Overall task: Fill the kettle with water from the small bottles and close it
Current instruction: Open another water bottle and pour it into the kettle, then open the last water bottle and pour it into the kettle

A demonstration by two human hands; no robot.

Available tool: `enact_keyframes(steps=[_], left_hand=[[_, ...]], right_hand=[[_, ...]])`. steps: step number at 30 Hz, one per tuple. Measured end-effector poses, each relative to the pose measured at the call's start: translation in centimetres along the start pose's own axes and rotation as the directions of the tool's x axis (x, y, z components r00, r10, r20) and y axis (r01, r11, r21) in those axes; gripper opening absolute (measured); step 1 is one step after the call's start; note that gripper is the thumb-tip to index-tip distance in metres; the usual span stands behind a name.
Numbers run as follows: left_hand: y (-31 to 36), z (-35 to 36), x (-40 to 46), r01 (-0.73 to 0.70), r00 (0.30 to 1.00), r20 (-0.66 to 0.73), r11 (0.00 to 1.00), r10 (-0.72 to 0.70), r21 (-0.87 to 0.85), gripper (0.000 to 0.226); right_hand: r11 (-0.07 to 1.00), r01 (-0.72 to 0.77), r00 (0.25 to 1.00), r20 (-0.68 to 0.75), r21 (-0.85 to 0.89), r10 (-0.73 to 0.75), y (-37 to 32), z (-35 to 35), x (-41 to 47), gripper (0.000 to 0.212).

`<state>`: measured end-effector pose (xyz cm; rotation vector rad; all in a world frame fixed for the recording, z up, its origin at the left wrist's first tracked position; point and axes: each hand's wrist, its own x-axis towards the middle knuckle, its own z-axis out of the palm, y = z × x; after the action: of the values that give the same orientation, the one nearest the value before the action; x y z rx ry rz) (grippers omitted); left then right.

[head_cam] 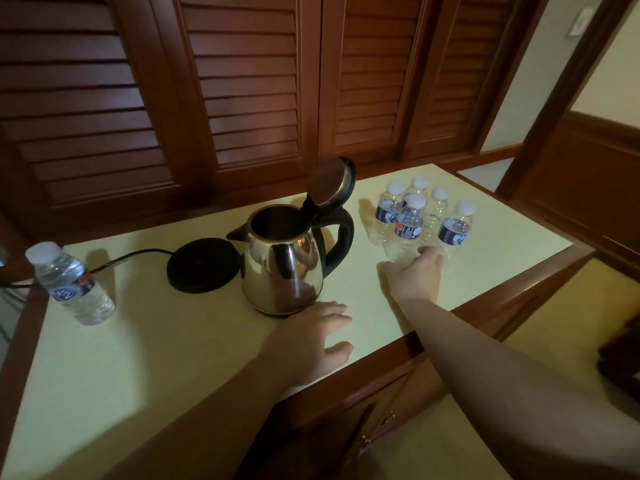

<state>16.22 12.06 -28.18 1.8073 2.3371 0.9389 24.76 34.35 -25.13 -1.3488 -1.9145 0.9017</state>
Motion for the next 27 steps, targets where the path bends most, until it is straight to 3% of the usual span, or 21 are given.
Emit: enact_keyframes(steps=[4,10,15,18,23,27], left_hand=[[-0.3,0.0,-0.2,0.062,0.998,0.023,0.997,-0.061,-0.054,0.045],[-1.2,-3.0,-4.3,0.139,0.990,-0.007,0.990,-0.139,-0.003,0.040],[-3.8,-6.8,-8.8,0.312,0.936,-0.172,0.950,-0.307,-0.001,0.045],[-5.4,-9.1,-11.2,0.400,0.887,-0.247,0.916,-0.390,-0.008,0.038],[-7.6,-12.4,-15.3,0.579,0.731,-0.382,0.810,-0.565,-0.091,0.041],[-9.3,-14.5,-16.6,0.712,0.517,-0.480,0.667,-0.709,-0.218,0.054]], right_hand=[[0.984,0.178,0.977,0.126,-0.028,-0.173,0.3,-0.4,-3.3,0.025],[0.833,0.549,0.785,0.297,0.072,-0.543,-0.9,-0.2,-9.7,0.024],[0.734,0.656,0.624,0.421,0.175,-0.658,-4.0,2.0,-14.5,0.010],[0.705,0.681,0.520,0.548,0.196,-0.655,-6.1,4.7,-16.5,0.025],[0.601,0.772,0.302,0.714,0.205,-0.631,-9.6,9.6,-18.8,0.053],[0.512,0.853,0.236,0.798,0.104,-0.555,-11.3,13.3,-20.0,0.069]])
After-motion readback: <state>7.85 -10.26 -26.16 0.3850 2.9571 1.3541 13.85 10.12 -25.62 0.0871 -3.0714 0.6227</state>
